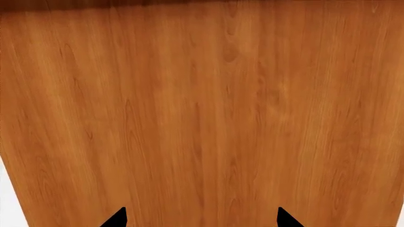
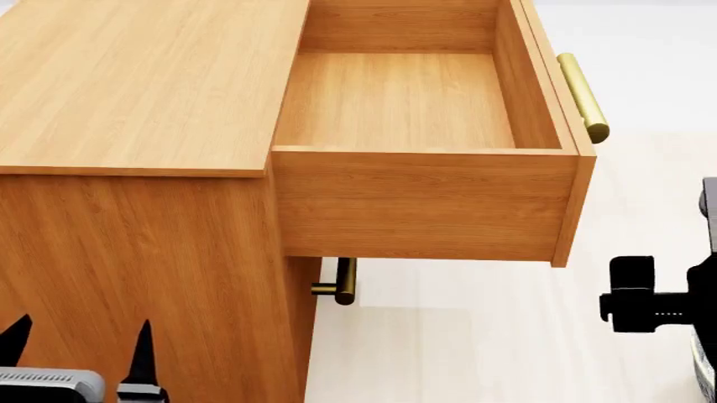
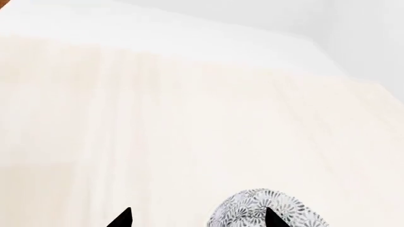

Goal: Put the bowl on top of the cabinet.

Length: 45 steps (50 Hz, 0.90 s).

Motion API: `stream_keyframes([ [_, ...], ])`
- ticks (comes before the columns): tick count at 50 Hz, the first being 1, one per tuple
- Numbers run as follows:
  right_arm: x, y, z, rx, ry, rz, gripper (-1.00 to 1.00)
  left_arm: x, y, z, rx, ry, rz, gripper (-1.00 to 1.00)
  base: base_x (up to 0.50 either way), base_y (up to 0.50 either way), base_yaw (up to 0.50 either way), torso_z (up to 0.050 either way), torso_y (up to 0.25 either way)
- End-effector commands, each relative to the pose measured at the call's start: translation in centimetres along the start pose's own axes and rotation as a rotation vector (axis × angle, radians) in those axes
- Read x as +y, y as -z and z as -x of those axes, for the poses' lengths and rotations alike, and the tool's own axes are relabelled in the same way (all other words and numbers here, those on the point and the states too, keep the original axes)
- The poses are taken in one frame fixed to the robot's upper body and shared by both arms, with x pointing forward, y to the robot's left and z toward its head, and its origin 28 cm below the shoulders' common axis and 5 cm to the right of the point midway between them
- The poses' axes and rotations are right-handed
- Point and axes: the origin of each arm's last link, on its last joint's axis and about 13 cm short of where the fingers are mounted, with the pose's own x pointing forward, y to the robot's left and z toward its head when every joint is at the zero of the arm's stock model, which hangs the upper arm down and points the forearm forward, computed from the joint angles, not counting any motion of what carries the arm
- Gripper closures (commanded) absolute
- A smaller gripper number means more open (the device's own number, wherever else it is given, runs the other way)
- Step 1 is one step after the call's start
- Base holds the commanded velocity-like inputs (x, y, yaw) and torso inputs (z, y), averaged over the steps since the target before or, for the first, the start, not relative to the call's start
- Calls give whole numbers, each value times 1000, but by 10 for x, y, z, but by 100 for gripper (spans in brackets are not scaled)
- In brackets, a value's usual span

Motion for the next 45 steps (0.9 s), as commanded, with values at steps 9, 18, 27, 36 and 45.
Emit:
stream_keyframes([
  [9,0,46,-28,123,4,-8,-100,-1,4,-3,12,3,6,-100,0,0,0,0,0],
  [18,-1,59,-25,152,12,-16,-100,1,3,-1,9,-2,8,-100,0,0,0,0,0],
  [27,0,70,-34,181,11,-8,-100,2,4,1,8,-4,10,-100,0,0,0,0,0],
  [36,5,80,-45,214,10,4,-100,3,3,2,9,-5,13,-100,0,0,0,0,0],
  [45,6,86,-49,235,14,-1,-100,3,6,-1,17,-8,15,-100,0,0,0,0,0],
])
